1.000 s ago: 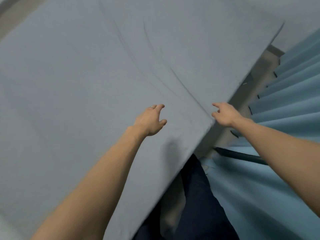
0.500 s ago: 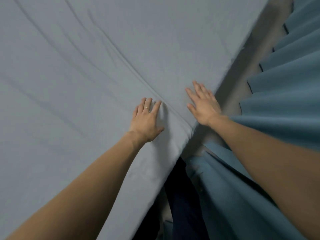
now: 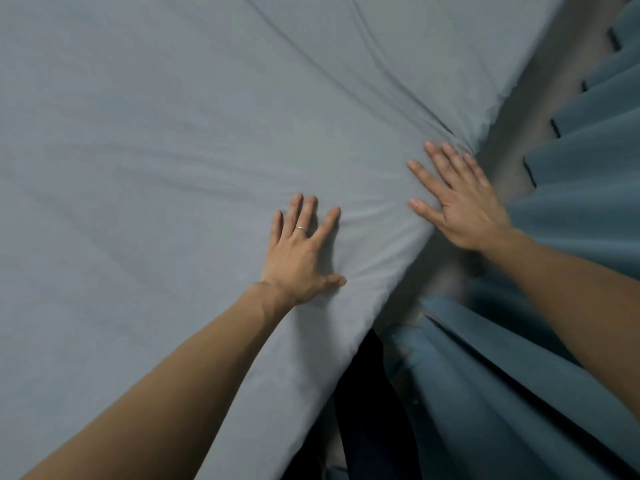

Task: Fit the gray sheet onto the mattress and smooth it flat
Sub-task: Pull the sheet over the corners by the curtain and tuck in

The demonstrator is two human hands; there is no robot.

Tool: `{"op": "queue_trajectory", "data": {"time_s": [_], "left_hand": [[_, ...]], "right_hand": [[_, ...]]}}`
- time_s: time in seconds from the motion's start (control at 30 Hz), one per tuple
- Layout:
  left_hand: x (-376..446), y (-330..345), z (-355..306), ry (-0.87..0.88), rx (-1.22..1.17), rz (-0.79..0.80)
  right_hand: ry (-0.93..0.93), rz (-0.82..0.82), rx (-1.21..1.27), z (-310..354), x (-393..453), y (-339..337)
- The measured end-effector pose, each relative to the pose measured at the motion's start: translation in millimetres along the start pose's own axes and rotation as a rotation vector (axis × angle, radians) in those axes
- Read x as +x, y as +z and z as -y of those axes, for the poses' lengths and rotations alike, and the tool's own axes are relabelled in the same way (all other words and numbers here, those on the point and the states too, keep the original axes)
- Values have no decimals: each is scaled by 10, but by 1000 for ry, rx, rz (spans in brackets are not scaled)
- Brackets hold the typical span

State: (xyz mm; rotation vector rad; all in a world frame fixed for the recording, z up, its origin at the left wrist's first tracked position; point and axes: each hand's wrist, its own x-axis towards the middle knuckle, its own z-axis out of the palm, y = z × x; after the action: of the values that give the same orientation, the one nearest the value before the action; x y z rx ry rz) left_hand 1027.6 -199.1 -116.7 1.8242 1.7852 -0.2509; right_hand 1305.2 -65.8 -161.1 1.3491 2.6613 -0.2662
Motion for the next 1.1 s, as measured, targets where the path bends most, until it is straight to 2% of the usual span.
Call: {"op": "queue_trajectory", "data": {"time_s": [0.3, 0.47, 0.57, 0.67, 0.77, 0.93, 1.1], "left_hand": [[41, -54, -43, 35, 108, 54], [299, -180, -212, 192, 102, -87], [651, -337, -418, 183, 85, -140], [1051, -524, -572, 155, 79, -185], [1339, -566, -632, 110, 78, -99], [1411, -513, -653, 73, 104, -29], [1418, -611, -706, 56, 138, 45]], "right_hand": [[-35, 49, 17, -111, 31, -88], [31, -242, 90, -102, 170, -202], [109, -301, 109, -242, 509, -390], [197, -87, 195, -532, 906, -512], [162, 120, 96, -971, 1054, -423], [126, 146, 13, -1477, 1110, -422], [127, 144, 19, -1446, 1126, -434]]}}
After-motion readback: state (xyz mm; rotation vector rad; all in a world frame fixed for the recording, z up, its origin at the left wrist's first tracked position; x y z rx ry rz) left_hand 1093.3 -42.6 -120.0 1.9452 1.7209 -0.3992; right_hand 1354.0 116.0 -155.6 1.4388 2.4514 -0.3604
